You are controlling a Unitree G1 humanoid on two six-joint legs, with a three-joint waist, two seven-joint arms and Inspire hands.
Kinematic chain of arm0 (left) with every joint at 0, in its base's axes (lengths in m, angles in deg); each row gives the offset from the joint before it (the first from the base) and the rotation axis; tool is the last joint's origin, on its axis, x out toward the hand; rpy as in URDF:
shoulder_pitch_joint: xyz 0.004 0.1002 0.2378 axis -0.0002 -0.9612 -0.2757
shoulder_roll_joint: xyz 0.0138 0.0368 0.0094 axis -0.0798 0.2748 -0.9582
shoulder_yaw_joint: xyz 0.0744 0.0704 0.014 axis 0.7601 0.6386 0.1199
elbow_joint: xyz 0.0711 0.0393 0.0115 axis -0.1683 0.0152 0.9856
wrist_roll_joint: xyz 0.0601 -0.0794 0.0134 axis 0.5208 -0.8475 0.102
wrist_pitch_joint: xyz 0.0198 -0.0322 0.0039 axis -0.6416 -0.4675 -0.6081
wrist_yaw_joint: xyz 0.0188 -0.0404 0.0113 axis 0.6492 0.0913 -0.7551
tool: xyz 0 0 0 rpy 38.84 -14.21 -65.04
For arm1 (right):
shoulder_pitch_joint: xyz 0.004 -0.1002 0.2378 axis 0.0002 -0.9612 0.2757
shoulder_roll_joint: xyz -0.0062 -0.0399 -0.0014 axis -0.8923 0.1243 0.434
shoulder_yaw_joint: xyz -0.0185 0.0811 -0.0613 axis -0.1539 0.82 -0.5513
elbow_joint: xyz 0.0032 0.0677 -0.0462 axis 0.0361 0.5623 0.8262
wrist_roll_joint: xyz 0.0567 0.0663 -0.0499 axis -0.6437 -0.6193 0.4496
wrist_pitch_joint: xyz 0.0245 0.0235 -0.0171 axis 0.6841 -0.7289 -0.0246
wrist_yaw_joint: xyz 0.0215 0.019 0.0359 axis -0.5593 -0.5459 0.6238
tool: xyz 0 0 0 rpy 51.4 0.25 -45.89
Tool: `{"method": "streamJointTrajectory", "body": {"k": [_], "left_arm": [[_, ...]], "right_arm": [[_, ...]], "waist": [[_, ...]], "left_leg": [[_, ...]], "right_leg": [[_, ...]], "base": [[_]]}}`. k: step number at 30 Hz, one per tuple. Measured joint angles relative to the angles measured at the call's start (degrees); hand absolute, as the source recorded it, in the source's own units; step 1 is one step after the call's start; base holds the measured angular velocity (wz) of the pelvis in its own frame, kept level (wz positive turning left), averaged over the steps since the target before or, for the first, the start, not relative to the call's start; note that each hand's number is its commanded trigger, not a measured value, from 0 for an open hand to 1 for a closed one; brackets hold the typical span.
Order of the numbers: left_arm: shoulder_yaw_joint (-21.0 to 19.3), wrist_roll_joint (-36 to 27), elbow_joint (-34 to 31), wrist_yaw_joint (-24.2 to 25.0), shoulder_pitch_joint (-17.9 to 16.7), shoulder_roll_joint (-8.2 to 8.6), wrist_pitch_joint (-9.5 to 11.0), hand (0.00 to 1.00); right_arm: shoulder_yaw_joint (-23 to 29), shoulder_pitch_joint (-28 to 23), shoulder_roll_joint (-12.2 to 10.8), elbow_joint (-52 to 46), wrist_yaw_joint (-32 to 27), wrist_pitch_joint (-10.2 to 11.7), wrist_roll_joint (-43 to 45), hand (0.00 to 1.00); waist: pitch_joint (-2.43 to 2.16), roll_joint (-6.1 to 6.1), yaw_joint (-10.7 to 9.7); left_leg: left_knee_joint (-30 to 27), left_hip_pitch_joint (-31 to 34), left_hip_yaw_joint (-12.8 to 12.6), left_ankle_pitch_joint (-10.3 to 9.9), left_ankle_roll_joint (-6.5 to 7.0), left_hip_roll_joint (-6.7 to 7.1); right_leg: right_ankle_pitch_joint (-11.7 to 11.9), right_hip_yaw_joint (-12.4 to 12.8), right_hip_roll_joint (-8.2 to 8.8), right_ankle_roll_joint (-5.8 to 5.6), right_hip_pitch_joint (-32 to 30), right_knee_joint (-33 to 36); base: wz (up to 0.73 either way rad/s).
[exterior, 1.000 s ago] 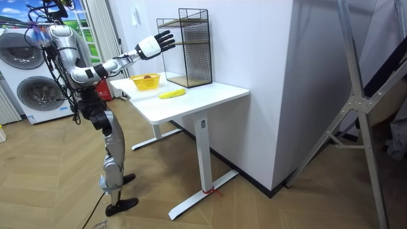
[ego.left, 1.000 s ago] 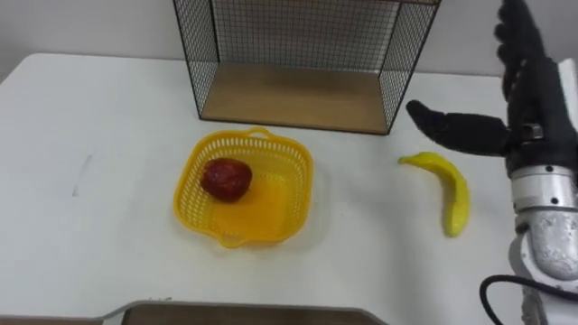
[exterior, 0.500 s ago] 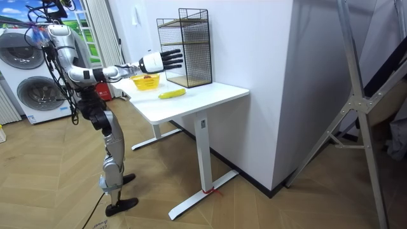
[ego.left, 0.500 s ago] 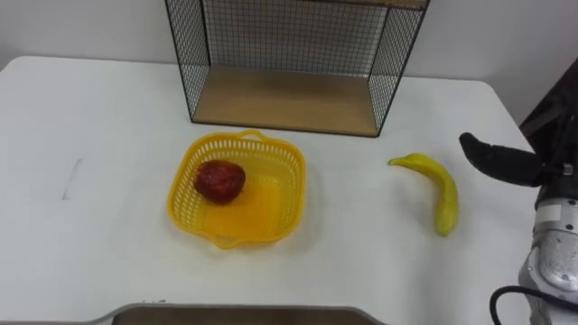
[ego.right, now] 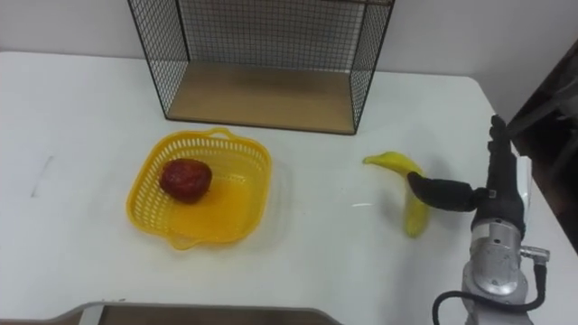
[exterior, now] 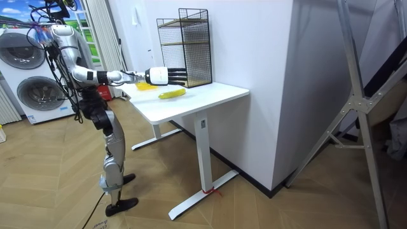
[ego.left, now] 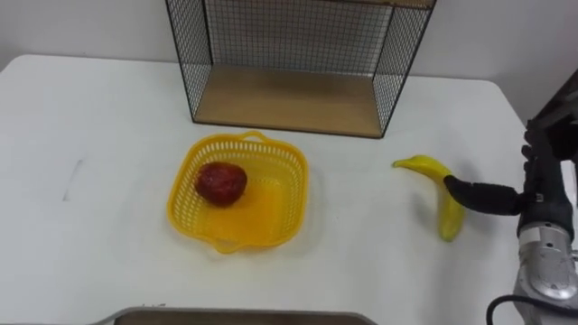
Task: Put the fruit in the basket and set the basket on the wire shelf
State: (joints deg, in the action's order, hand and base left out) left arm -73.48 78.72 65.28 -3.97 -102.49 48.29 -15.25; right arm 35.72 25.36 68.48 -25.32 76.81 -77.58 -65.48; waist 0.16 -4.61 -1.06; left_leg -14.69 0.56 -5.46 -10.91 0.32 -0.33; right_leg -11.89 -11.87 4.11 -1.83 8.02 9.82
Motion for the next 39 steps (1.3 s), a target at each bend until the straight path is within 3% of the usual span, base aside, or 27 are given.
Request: {"method": "streamJointTrajectory", "body": {"k": [6,14,18,19,20,21,22,23,26,33,39], "left_arm": [[-1.12,0.09,0.07,0.09,0.61,-0.04,0.04,0.0],[-3.88,1.44,-0.05,-0.1,0.62,-0.2,-0.01,0.0],[-4.31,2.32,0.06,0.36,0.78,-0.49,-0.89,0.0],[-4.35,2.29,0.14,0.73,0.7,-0.64,-1.26,0.0],[-4.32,2.31,0.25,0.82,0.73,-0.69,-1.31,0.0],[-4.27,2.32,0.43,0.88,0.92,-0.69,-1.32,0.0],[-4.16,2.35,0.8,0.99,1.31,-0.68,-1.32,0.0],[-4.14,2.38,0.95,1.0,1.53,-0.67,-1.32,0.0],[-4.04,2.37,0.98,0.99,1.99,-0.9,-1.63,0.0],[-3.67,2.36,0.9,0.4,1.21,-1.67,-2.93,0.0],[-3.18,2.32,0.73,0.26,1.34,-2.22,-2.93,0.0]], "right_arm": [[-0.01,2.88,1.62,8.33,1.58,-0.03,0.21,0.0],[0.05,3.93,1.7,13.98,4.02,-0.04,4.15,0.0],[0.07,5.98,2.1,19.96,6.37,1.94,7.66,0.0],[-0.14,6.67,2.5,22.22,7.2,2.51,7.81,0.0],[-0.52,6.96,2.79,23.54,7.56,2.6,7.86,0.1],[-1.53,8.04,3.34,25.9,8.33,2.65,8.01,0.73],[-2.15,8.93,3.72,28.1,8.97,2.54,8.22,0.95],[-2.17,9.22,3.89,28.89,9.21,2.52,8.44,1.0],[-1.67,9.26,4.77,30.71,9.31,2.5,9.4,1.0],[-2.1,9.35,6.47,31.89,7.75,2.37,14.83,1.0],[-2.1,10.45,6.91,31.92,6.5,-0.42,22.02,1.0]], "waist": [[0.16,-0.24,1.6],[0.35,-0.19,2.84],[0.31,-0.01,2.31],[0.12,-0.28,2.32],[0.02,-0.42,2.42],[-0.02,-0.8,2.62],[-0.22,-1.1,2.87],[-0.25,-1.16,2.98],[-0.33,-1.05,2.9],[-0.52,-0.76,3.27],[-0.55,-0.83,3.38]], "left_leg": [[-0.94,1.37,0.13,-0.01,0.01,-0.06],[-1.01,0.8,0.49,-0.01,0.02,-0.05],[-1.38,0.76,0.88,0.0,0.02,-0.05],[-1.59,0.65,0.94,-0.01,0.02,-0.05],[-1.65,0.53,0.95,-0.01,0.02,-0.05],[-1.79,0.08,0.95,-0.05,0.04,-0.05],[-2.0,-0.03,1.14,-0.13,0.12,-0.05],[-2.16,0.06,1.38,-0.17,0.15,-0.03],[-4.02,0.86,2.8,-0.76,0.31,0.12],[-4.8,1.21,2.78,-0.75,0.33,0.08],[-4.59,0.4,2.91,-0.75,0.32,0.15]], "right_leg": [[0.01,0.04,-0.03,0.01,-1.09,0.29],[0.0,-0.25,-0.01,0.01,-0.44,0.76],[0.0,-0.95,0.01,0.01,-0.03,0.67],[0.0,-1.02,0.0,0.01,0.24,0.59],[0.0,-1.04,0.0,0.01,0.41,0.58],[0.0,-1.04,0.0,0.01,0.92,0.56],[0.0,-0.98,-0.01,0.0,1.26,0.53],[0.0,-1.02,-0.02,0.0,1.41,0.48],[-0.05,-1.96,-0.2,-0.15,2.01,-0.26],[-0.14,-2.25,-0.3,-0.17,2.18,-0.26],[-0.14,-2.49,-0.31,-0.17,2.99,-0.25]], "base": [[0.0],[0.02],[0.04],[0.06],[0.0],[0.0],[0.0],[0.11],[0.2],[0.03],[0.01]]}}
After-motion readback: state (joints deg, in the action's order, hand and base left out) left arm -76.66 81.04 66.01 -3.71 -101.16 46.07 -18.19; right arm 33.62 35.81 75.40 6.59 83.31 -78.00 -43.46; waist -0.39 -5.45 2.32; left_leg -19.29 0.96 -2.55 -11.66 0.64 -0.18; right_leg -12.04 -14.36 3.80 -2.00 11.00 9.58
